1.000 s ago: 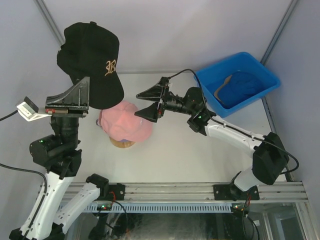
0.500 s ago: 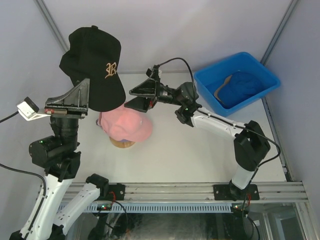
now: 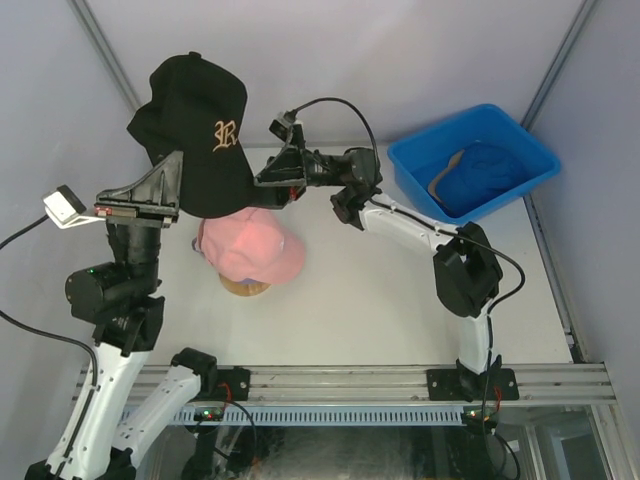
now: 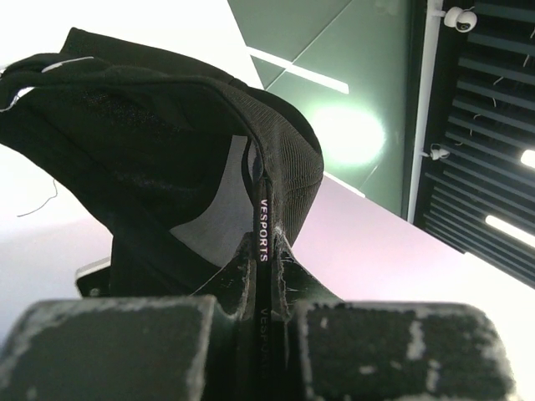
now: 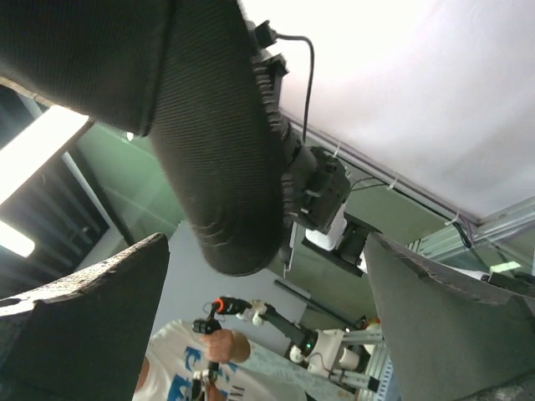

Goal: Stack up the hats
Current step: Stack the hat on the hat.

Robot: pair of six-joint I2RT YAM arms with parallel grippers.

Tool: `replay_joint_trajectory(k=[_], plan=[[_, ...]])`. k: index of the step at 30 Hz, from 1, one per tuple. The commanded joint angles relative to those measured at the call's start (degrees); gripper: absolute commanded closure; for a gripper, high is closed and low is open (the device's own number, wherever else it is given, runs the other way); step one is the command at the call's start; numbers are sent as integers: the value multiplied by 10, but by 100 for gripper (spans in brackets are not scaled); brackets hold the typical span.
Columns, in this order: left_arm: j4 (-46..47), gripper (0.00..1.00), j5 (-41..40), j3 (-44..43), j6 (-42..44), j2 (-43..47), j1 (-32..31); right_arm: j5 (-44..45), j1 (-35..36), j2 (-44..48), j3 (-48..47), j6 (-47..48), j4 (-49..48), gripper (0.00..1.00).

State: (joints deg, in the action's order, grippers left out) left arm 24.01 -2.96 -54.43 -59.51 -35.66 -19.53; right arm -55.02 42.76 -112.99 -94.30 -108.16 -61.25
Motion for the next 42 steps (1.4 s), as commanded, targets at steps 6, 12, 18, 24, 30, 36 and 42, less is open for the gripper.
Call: replay_joint_trajectory(k=[6,12,18,24,30,36,42], plan=[[87,100,100,28,-107,-50,60,-59,-15,-50,-130,-132,-151,0],[132,100,146,32,-120,-77,61,-32,-11,-75,-151,-183,-181,0],[175,100,163,60,-124,-77,63,11,8,-76,-139,-213,-215,0],[190,100,115,109,-100,-36,66,45,9,-58,-105,-218,-217,22],[171,99,49,144,-57,6,64,67,16,-33,-30,-206,-202,84],[132,98,7,152,-1,35,49,88,22,-8,9,-175,-164,89],[66,86,23,137,54,52,37,80,18,-16,-14,-184,-168,99]])
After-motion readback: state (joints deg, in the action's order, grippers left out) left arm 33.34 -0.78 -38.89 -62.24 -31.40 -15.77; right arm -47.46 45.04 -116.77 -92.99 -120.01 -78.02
